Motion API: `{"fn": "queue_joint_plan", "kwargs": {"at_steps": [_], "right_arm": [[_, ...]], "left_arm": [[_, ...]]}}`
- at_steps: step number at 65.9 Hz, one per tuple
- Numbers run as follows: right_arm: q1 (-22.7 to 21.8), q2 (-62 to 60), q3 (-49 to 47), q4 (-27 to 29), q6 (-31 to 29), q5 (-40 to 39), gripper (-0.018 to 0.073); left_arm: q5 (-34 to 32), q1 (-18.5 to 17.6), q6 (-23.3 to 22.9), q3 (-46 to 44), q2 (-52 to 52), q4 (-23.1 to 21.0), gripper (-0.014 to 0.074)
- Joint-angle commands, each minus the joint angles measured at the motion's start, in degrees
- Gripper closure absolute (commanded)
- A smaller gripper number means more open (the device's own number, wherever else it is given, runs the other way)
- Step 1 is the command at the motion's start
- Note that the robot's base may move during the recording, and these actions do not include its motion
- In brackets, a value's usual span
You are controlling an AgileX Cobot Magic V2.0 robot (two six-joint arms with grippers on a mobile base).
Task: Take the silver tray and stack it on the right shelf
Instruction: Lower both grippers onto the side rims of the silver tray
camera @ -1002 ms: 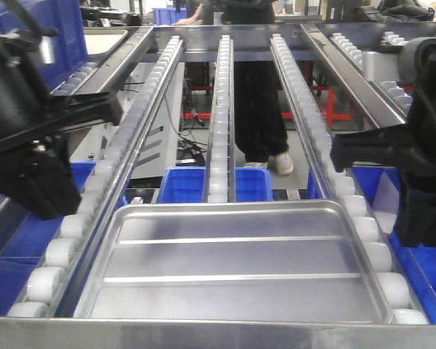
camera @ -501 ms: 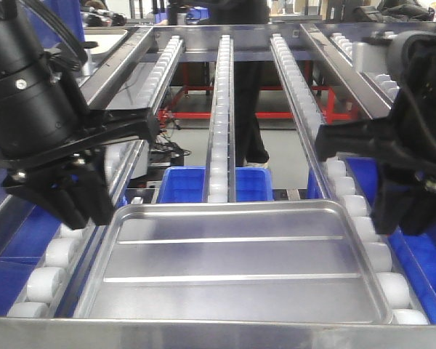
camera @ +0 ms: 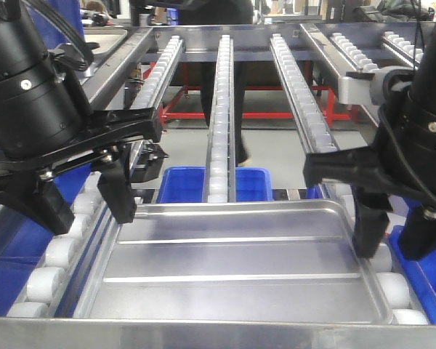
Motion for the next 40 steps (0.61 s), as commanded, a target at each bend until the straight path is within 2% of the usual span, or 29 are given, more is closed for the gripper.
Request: {"fn": "queue_joint_plan", "kwargs": {"at_steps": [1,12,40], "right_arm": [[0.1,-1.8,-2.9,-0.3,-0.8,-2.0,0.0196],[0.1,-1.8,-4.2,-0.3,-1.8,-1.5,0.0196],[0.1,1.3,-4.2,0.5,-1.8,-0.3,0.0196]], "left_arm": [[-2.0,-0.4,-0.8,-1.8,-0.7,-0.2,0.0295],[-0.7,-0.4,-0.8,-1.8,1.7,-1.2,0.0295],[-2.2,-0.4,-0.8,-1.9,3.2,-1.7,0.0298]]}}
